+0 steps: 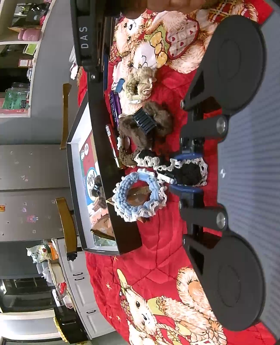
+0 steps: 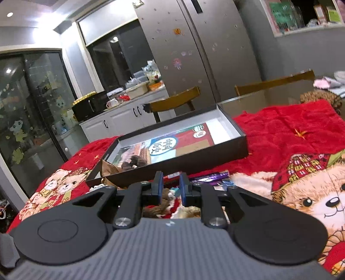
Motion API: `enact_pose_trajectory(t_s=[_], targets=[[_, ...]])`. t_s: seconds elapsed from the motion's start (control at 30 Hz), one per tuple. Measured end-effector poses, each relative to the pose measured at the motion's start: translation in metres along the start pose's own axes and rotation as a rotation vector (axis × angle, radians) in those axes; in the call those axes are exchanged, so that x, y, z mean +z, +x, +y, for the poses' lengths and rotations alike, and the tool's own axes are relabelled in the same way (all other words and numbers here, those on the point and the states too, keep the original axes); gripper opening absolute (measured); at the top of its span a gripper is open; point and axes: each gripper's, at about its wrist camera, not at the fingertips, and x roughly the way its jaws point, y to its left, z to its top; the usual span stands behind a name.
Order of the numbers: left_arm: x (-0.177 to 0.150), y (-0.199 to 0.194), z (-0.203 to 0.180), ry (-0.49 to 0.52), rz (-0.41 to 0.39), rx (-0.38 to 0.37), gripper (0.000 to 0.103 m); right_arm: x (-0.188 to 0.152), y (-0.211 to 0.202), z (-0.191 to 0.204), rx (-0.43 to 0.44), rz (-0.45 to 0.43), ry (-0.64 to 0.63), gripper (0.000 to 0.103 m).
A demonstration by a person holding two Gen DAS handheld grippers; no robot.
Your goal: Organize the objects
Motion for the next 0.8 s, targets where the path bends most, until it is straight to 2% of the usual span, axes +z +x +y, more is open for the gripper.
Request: enact_pose_trajectory(t_s=[0.03,0.07,0.1,0.2,0.33,0.47,0.53,0.57,0.63,0.7,0.8], targets=[[0.000,-0.001,0.001,-0.007,-0.002,-0.002,0.027,0.001,0.001,-0.003,-0.003,0.016,0.010,0.029],[-0.001,-0.003,0.001,-0.013,-0.006,-0.002,0.027,0.001,0.002,-0.005,-0.015,0.029,0.015,0.046],[-0.001,-0.004,0.001,-0.015,-0.010,0.000,0.027,0.001,0.003,-0.007,-0.026,0.036,0.022,0.055],[-0.002,-0.008,0.001,-0.015,-0.030,0.005,0.027,0.000,0.008,-0.013,-0.015,0.072,0.026,0.075],[-0.002,-0.010,0.001,-0.016,-0.039,0.004,0.027,-0.007,0.013,-0.008,-0.073,0.096,-0.029,0.079],[-0.002,-0.010,0.000,-0.015,-0.036,-0.006,0.027,-0.019,0.022,0.004,-0.118,0.134,-0.107,0.079],[-0.002,-0.011,0.001,-0.013,-0.041,-0.014,0.027,-0.024,0.026,0.010,-0.155,0.144,-0.159,0.071],[-0.002,-0.012,0.001,-0.013,-0.045,-0.019,0.027,-0.027,0.028,0.013,-0.170,0.155,-0.182,0.060],[-0.002,-0.012,0.001,-0.016,-0.050,-0.029,0.027,-0.028,0.030,0.015,-0.186,0.167,-0.199,0.054],[-0.002,-0.012,0.002,-0.018,-0.046,-0.036,0.027,-0.028,0.030,0.014,-0.196,0.168,-0.200,0.037],[-0.002,-0.012,0.002,-0.021,-0.045,-0.039,0.027,-0.028,0.030,0.015,-0.216,0.170,-0.220,0.031]])
